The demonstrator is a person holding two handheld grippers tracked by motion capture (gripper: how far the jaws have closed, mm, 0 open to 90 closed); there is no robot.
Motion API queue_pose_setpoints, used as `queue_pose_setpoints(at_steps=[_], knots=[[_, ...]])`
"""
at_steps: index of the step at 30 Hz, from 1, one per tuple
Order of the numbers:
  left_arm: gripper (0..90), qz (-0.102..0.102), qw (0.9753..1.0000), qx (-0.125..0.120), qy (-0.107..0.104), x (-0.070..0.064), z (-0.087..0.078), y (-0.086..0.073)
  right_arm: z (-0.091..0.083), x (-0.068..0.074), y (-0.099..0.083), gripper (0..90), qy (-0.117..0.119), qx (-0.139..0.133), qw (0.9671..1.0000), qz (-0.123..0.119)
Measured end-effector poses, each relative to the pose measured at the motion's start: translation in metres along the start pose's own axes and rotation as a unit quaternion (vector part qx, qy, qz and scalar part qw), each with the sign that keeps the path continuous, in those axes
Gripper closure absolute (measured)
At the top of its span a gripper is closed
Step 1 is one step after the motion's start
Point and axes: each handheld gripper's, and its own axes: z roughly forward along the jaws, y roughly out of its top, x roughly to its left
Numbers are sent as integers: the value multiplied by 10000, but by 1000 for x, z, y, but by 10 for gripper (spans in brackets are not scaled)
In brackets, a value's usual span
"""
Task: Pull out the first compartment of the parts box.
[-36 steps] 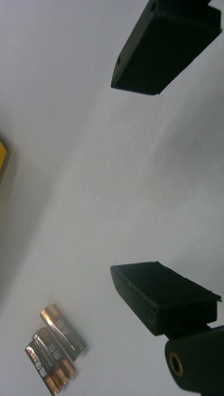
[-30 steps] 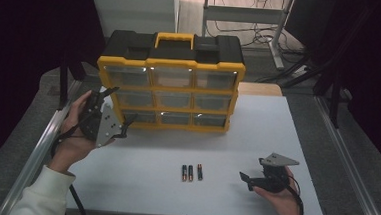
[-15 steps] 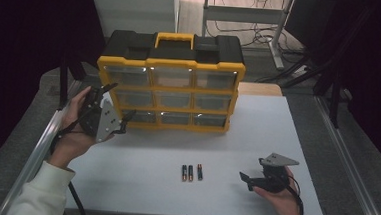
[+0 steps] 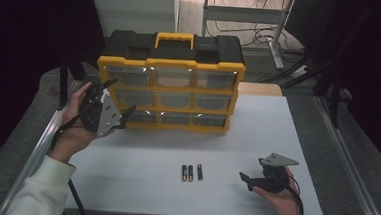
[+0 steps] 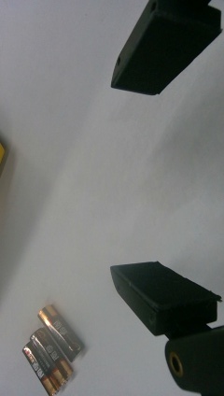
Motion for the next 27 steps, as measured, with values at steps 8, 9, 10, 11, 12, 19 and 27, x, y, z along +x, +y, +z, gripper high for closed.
queue_pose_setpoints(at_steps=[8, 9, 10, 11, 12, 19, 27], knots=[[138, 21, 10000, 30, 10, 3, 3, 0, 0, 0, 0, 100, 4, 3, 10000, 1], [138, 26, 10000, 29, 19, 4, 4, 0, 0, 0, 0, 100, 1, -1, 10000, -4], [138, 26, 10000, 29, 19, 4, 4, 0, 0, 0, 0, 100, 0, -1, 10000, 2], [138, 28, 10000, 25, 35, 5, 4, 1, 0, 0, 0, 100, -1, -1, 10000, 4], [138, 28, 10000, 25, 35, 5, 4, 1, 0, 0, 0, 100, -1, -1, 10000, 4], [138, 12, 10000, 21, 73, 8, 6, 2, 0, 0, 0, 100, 0, 13, 10000, 5], [138, -7, 9999, 18, 98, 11, 9, 3, 0, 0, 0, 100, 1, 16, 10000, 10]])
